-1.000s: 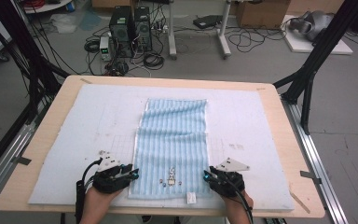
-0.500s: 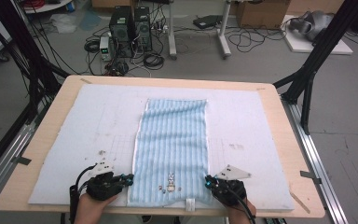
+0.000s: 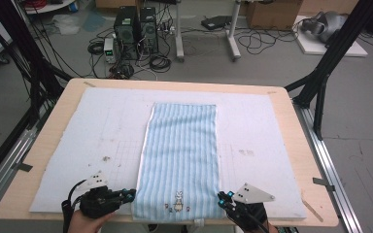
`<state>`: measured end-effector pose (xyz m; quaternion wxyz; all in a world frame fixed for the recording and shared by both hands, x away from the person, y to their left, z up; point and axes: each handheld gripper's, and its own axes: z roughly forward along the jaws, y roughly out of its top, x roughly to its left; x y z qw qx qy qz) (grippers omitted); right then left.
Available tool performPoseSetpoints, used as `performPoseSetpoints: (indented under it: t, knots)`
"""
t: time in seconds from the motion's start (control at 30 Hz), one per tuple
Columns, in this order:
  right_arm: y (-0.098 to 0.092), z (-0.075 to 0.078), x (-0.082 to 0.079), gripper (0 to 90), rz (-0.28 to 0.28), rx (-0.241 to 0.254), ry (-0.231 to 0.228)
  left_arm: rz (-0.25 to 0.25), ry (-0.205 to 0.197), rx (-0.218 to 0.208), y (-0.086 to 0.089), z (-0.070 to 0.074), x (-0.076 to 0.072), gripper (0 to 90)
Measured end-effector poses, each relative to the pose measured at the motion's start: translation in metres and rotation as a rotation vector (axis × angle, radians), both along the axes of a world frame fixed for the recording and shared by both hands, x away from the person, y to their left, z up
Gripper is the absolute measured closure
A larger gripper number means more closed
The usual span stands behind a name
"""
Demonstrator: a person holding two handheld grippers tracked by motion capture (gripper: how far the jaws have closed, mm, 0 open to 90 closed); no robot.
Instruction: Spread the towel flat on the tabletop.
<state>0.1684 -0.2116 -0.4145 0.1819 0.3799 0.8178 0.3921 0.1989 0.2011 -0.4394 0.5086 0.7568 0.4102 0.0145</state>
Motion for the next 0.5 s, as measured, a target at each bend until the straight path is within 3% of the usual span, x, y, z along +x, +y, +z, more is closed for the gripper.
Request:
performPoseSetpoints:
  t: [0.13,0.2,0.23,0.3,0.33,0.37,0.43,0.5]
  knots:
    - [0.001,0.005,-0.001,84.8,-0.004,-0.001,-0.01,0.006,-0.018,-0.004,-0.001,0.002,0.003,88.6]
    - [0.002,0.002,0.005,82.3,-0.024,-0.022,-0.007,0.034,-0.054,0.03,-0.003,0.001,0.006,87.9]
    - [0.002,0.0,0.009,80.6,-0.033,-0.029,-0.007,0.053,-0.076,0.058,-0.005,0.0,0.008,84.6]
    - [0.003,-0.006,0.019,72.4,-0.057,-0.035,0.007,0.1,-0.056,0.071,-0.008,-0.002,0.016,59.0]
    - [0.004,-0.009,0.024,70.4,-0.062,-0.029,0.014,0.105,-0.064,0.073,-0.009,-0.003,0.02,52.5]
    - [0.004,-0.012,0.029,67.4,-0.069,-0.029,0.016,0.113,-0.077,0.091,-0.012,-0.003,0.024,51.3]
    - [0.008,-0.017,0.039,59.4,-0.091,-0.015,0.035,0.12,-0.062,0.121,-0.019,-0.004,0.034,43.3]
    - [0.011,-0.023,0.049,55.0,-0.102,-0.03,0.044,0.114,-0.053,0.158,-0.026,-0.006,0.043,42.4]
